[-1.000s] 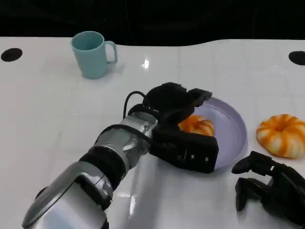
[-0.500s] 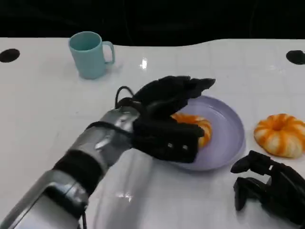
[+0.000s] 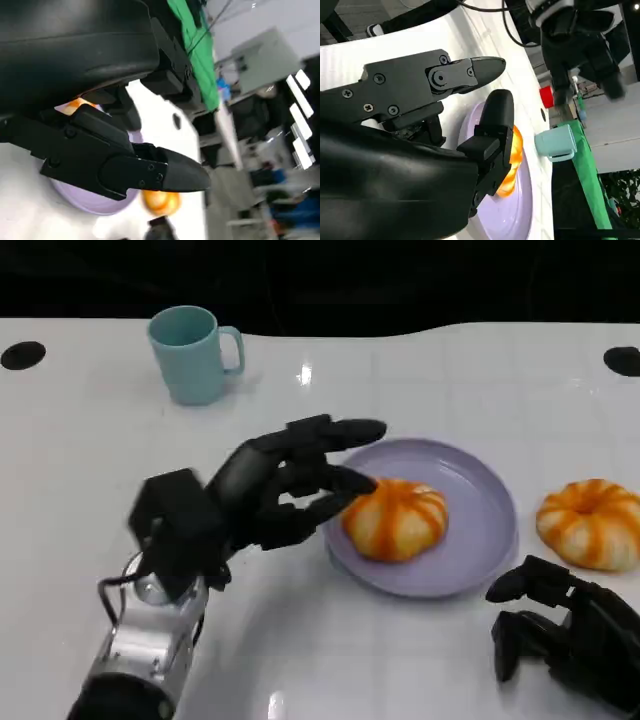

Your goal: Grasp the bread from the table and place it into the plate.

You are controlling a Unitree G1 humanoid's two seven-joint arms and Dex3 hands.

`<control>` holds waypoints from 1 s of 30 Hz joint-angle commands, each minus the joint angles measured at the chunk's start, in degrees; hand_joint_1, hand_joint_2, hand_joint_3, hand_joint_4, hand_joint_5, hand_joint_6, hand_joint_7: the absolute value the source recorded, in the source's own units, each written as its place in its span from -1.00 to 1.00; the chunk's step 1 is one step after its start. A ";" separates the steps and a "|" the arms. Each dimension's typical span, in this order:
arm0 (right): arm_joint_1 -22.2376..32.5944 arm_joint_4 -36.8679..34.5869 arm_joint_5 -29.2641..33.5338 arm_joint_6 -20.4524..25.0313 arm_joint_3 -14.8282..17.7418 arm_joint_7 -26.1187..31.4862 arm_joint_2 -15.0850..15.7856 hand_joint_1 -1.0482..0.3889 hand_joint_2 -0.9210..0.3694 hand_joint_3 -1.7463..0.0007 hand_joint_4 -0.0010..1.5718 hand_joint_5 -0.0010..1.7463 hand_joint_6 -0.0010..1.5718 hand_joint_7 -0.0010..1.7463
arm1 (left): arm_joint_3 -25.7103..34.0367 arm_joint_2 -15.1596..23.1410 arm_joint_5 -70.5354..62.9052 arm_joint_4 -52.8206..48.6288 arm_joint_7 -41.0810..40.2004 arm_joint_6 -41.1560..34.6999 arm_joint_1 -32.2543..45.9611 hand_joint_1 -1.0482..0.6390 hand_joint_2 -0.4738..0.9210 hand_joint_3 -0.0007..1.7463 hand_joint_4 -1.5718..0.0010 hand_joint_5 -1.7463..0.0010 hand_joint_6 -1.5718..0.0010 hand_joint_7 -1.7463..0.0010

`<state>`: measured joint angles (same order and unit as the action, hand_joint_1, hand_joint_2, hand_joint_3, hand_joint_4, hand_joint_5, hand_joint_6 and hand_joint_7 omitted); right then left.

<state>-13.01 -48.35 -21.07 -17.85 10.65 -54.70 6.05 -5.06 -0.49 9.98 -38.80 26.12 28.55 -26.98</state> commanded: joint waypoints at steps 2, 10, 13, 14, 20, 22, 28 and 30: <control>1.78 0.92 -0.05 1.31 -0.20 -0.11 -0.12 -0.27 -1.00 0.80 -0.07 0.92 -0.05 0.44 | 3.23 -0.99 6.50 8.79 2.08 -5.90 7.41 -0.70 1.00 -0.74 -0.01 -0.79 0.01 -0.40; 2.60 3.27 0.70 2.34 -0.83 0.89 0.14 -0.27 -1.00 0.79 -0.04 0.89 -0.02 0.39 | 5.22 -1.89 14.38 22.37 2.87 -18.33 17.73 -0.64 1.00 -0.62 -0.23 -1.00 0.04 -0.94; 2.70 3.18 0.56 2.03 -0.75 0.68 0.02 -0.25 -1.00 0.78 -0.05 0.89 -0.03 0.39 | 5.82 -2.24 16.15 25.19 3.54 -20.66 20.30 -0.59 1.00 -0.59 -0.30 -1.00 -0.01 -0.99; 2.83 3.43 0.66 2.41 -0.80 1.12 0.01 -0.24 -0.99 0.78 -0.05 0.89 -0.03 0.39 | 6.41 -2.62 17.65 25.42 4.50 -21.23 21.27 -0.58 1.00 -0.58 -0.34 -1.00 -0.04 -1.00; 3.51 5.13 0.83 3.68 -1.02 2.21 -0.15 -0.24 -0.99 0.81 -0.06 0.92 -0.02 0.42 | 8.84 -3.92 22.85 26.99 6.45 -25.00 25.73 -0.63 0.99 -0.67 -0.43 -1.00 -0.14 -1.00; 3.57 4.97 0.87 2.83 -0.94 2.13 -0.29 -0.23 -1.00 0.81 -0.05 0.91 -0.02 0.41 | 9.33 -4.20 23.86 27.48 6.55 -26.46 26.72 -0.65 0.97 -0.70 -0.45 -1.00 -0.15 -1.00; 3.35 4.53 0.41 2.79 -0.85 0.59 -0.23 -0.31 -1.00 0.79 -0.09 0.94 -0.10 0.51 | 11.73 -4.32 29.97 28.89 9.57 -33.43 29.94 -0.62 0.98 -0.82 -0.45 -1.00 -0.19 -0.97; 3.25 4.20 0.30 2.30 -0.68 0.28 -0.31 -0.31 -1.00 0.79 -0.10 0.94 -0.11 0.53 | 12.16 -4.75 30.23 29.33 9.52 -33.70 30.72 -0.61 0.99 -0.85 -0.45 -1.00 -0.20 -0.95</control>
<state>-10.60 -43.44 -20.42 -14.90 9.77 -53.71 5.42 6.15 -5.24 39.48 -10.86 34.89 -4.75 2.57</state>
